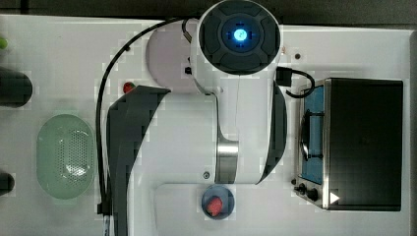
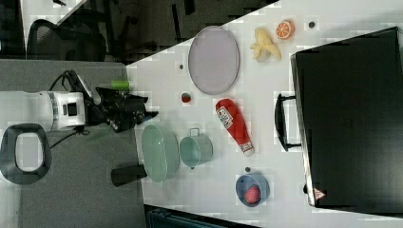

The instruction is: Pick Ketchup from the table and place it in strainer.

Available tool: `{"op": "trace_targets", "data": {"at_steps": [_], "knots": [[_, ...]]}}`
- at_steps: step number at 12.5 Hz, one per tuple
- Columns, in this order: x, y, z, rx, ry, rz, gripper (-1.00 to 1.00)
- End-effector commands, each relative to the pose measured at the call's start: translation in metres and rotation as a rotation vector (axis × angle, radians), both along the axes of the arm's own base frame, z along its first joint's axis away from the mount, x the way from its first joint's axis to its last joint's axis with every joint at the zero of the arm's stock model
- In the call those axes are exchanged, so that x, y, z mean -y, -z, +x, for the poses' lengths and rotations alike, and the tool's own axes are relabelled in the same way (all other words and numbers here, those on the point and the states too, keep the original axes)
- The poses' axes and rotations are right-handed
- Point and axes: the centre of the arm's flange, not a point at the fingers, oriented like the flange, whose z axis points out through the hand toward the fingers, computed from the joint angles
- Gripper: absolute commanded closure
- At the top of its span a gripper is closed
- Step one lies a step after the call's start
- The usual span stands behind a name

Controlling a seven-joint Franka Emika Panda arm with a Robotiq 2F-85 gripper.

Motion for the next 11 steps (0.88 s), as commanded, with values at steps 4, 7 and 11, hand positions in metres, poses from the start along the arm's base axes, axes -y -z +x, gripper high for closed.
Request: {"op": "trace_targets", "data": {"at_steps": [4, 7, 11], "knots": [[0.038, -0.048, -0.083, -0.044, 0.028, 0.006, -1.00], [0.026, -0.020, -0.077, -0.061, -0.090, 0.009, -1.00], [0.005, 0.031, -0.065, -0.058, -0.378, 0.018, -1.00]]}}
